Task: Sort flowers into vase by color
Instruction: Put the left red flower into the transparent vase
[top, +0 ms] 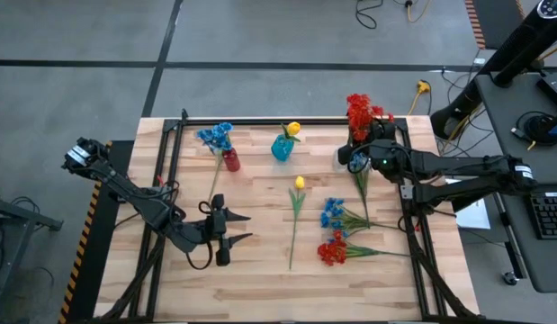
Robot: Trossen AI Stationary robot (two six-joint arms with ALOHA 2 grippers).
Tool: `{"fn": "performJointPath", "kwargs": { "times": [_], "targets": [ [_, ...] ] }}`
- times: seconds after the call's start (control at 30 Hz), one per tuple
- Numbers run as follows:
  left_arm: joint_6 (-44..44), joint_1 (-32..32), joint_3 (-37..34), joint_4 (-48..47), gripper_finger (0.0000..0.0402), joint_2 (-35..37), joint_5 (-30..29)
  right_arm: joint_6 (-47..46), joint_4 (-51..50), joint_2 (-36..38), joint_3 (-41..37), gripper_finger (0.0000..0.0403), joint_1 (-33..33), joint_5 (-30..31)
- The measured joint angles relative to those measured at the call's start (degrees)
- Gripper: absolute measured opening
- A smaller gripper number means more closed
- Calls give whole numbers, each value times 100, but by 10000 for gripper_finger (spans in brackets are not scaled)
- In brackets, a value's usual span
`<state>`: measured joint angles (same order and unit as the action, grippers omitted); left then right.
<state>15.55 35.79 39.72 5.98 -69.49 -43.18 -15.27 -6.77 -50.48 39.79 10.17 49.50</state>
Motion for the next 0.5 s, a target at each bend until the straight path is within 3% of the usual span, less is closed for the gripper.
{"fn": "performJointPath", "kwargs": {
  "times": [0.17, 0.5],
  "targets": [
    [0, 0, 0, -4, 185, 0, 0, -70, -2, -46, 0, 29, 0, -28],
    [0, 0, 0, -25, 185, -2, 0, -223, -39, -58, 0, 97, 0, -40]
  ]
}}
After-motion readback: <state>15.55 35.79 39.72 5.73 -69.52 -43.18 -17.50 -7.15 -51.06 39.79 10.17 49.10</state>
